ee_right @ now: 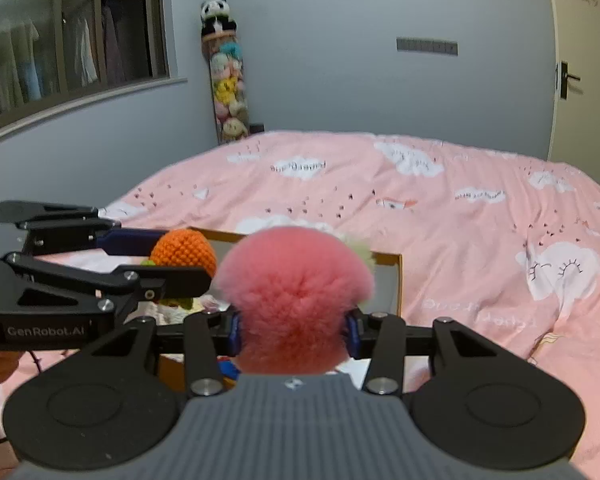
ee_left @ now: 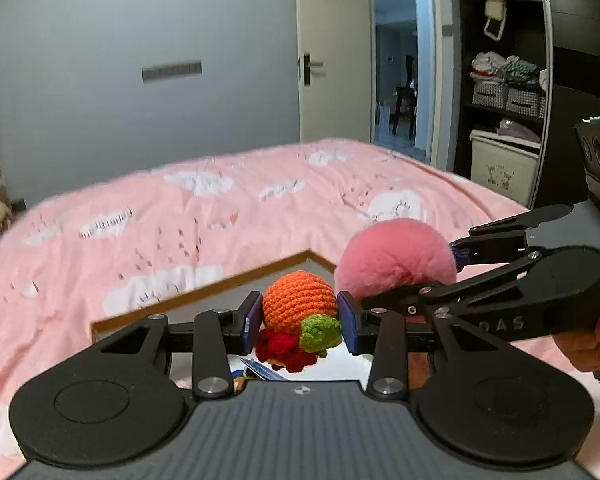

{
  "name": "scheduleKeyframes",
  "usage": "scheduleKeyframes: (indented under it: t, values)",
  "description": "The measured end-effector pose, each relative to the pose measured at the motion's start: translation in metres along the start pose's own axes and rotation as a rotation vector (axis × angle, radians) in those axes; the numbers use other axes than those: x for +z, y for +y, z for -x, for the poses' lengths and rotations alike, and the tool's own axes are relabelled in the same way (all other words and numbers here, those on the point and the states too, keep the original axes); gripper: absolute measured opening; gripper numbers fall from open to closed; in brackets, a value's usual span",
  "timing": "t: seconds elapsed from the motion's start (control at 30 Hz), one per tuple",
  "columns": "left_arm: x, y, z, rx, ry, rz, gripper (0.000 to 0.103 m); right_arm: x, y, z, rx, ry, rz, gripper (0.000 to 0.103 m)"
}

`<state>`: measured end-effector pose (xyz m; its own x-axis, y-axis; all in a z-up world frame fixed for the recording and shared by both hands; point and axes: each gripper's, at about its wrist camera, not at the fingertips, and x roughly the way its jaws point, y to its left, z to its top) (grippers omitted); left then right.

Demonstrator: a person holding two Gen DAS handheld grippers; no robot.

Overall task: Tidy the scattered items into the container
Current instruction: 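Lift the pom-pom and carrot over the box with both tools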

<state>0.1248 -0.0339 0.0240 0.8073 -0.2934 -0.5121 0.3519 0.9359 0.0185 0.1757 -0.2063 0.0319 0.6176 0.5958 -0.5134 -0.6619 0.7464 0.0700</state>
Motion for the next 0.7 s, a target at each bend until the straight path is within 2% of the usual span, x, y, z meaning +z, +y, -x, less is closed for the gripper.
scheduleKeyframes:
  t: [0.23,0.6,0.7]
  values:
    - [-0.023,0.018,-0.042,-0.046,0.139,0.087,0.046,-0.006,-0.018,-0.053,-0.015,0.147,0.006,0.048]
    - [-0.039,0.018,-0.067,-0.080,0.250,0.088,0.046,-0.023,-0.020,-0.085,-0.011,0.359,0.050,0.048]
    - [-0.042,0.017,-0.071,-0.085,0.283,0.086,0.047,-0.022,-0.025,-0.090,0.000,0.403,0.026,0.048]
